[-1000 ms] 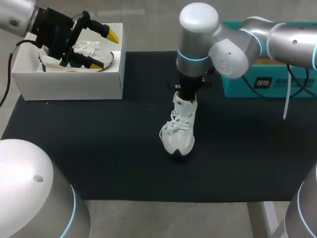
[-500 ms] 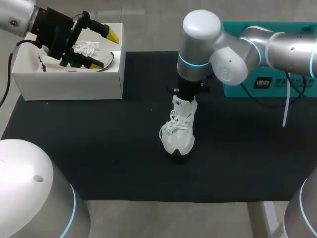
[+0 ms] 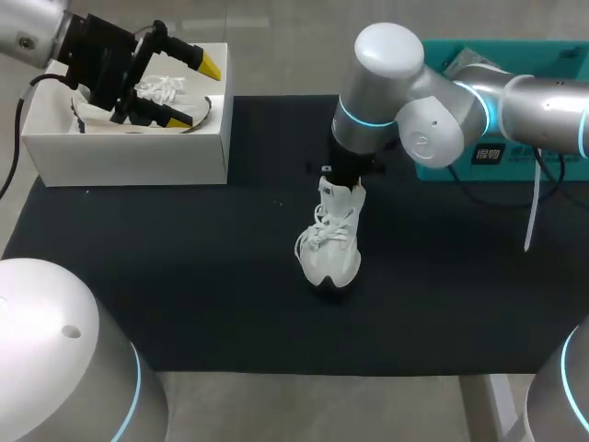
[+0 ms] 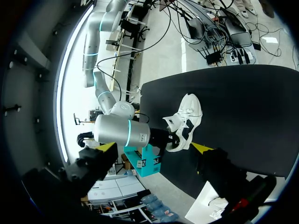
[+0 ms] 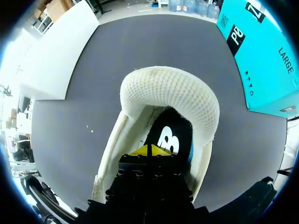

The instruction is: Take the shoe out of the shoebox, open the shoe tongue, remove and reinsert the insole, then place the shoe into the shoebox

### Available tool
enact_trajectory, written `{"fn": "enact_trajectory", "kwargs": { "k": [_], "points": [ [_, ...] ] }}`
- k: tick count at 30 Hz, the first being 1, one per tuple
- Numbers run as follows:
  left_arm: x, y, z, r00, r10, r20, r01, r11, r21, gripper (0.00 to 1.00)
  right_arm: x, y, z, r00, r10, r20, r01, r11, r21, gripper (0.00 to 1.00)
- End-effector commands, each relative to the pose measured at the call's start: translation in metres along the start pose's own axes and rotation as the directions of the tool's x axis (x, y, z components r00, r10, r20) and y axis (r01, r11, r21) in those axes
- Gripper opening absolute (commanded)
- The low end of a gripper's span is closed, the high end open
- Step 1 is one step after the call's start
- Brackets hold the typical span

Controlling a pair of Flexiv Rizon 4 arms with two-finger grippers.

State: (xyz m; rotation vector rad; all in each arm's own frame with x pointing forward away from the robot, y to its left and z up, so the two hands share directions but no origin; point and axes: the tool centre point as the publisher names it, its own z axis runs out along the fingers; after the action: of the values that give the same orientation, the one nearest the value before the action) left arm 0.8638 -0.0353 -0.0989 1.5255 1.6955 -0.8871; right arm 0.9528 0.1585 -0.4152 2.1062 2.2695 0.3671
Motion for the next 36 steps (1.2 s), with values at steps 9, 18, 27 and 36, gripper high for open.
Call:
{"fn": "enact_trajectory", "kwargs": {
  "k": [9, 18, 27, 36],
  "points": [
    [0.0, 0.001, 0.0, 1.0, 0.0, -0.005, 0.0, 1.0, 0.001, 1.0, 0.006, 0.002, -0.008, 0.999, -0.014, 0.04, 0.015, 0.999, -0.032, 0.0],
    [0.0, 0.001, 0.0, 1.0, 0.0, -0.005, 0.0, 1.0, 0.001, 1.0, -0.015, 0.022, -0.038, 0.995, -0.003, 0.1, 0.014, 0.994, -0.109, 0.0],
    [0.0, 0.001, 0.0, 1.0, 0.0, -0.005, 0.0, 1.0, 0.001, 1.0, -0.021, 0.02, -0.011, 0.996, 0.024, 0.089, -0.018, 0.998, -0.065, 0.0],
    [0.0, 0.001, 0.0, 1.0, 0.0, -0.005, 0.0, 1.0, 0.001, 1.0, -0.013, 0.006, 0.013, 0.998, 0.034, 0.053, -0.034, 0.999, 0.007, 0.0]
  ]
}}
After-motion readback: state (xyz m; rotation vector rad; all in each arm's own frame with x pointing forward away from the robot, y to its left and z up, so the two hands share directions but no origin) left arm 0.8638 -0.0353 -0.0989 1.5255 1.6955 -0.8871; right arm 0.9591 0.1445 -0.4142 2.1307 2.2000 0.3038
